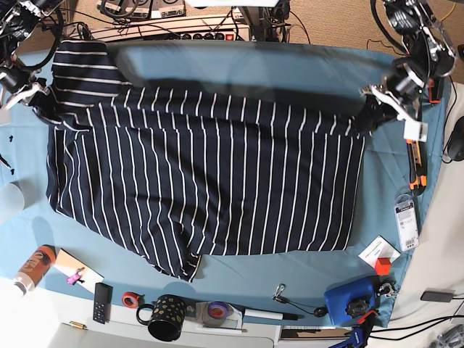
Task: Layout the t-shirt on the table in an organized manner, then fold the t-shirt properly
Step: 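Lift the collar side and fold it over toward the hem with both grippers, then lay the folded edge down and open both grippers, then grasp the folded shirt end with the right gripper and tuck it inward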
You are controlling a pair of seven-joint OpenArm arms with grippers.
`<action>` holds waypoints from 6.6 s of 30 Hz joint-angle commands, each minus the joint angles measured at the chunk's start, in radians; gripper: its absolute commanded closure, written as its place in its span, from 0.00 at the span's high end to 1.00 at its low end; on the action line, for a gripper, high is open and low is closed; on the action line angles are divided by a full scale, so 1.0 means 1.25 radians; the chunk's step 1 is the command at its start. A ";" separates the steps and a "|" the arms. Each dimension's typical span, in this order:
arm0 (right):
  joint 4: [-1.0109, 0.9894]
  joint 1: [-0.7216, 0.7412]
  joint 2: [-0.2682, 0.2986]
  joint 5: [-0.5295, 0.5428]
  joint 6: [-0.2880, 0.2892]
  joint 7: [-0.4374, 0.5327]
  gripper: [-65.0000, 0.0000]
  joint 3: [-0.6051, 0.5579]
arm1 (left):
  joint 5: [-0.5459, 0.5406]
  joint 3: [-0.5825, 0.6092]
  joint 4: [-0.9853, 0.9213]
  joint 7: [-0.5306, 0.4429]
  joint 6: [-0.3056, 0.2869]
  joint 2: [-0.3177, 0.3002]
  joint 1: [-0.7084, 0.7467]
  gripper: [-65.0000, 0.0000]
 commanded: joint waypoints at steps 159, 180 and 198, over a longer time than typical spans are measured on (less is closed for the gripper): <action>-0.203 0.261 -0.027 -0.128 0.001 0.323 0.00 -0.180 | 0.107 -0.042 0.031 -0.145 -0.004 -0.099 -0.082 0.28; -0.203 0.424 -0.026 -0.196 0.001 0.258 0.00 -0.186 | 0.121 -0.042 0.031 -0.145 -0.004 -0.099 -0.082 0.28; -0.204 0.465 -0.026 -0.455 0.001 0.417 0.00 -0.314 | 0.121 -0.042 0.031 -0.145 -0.004 -0.099 -0.082 0.28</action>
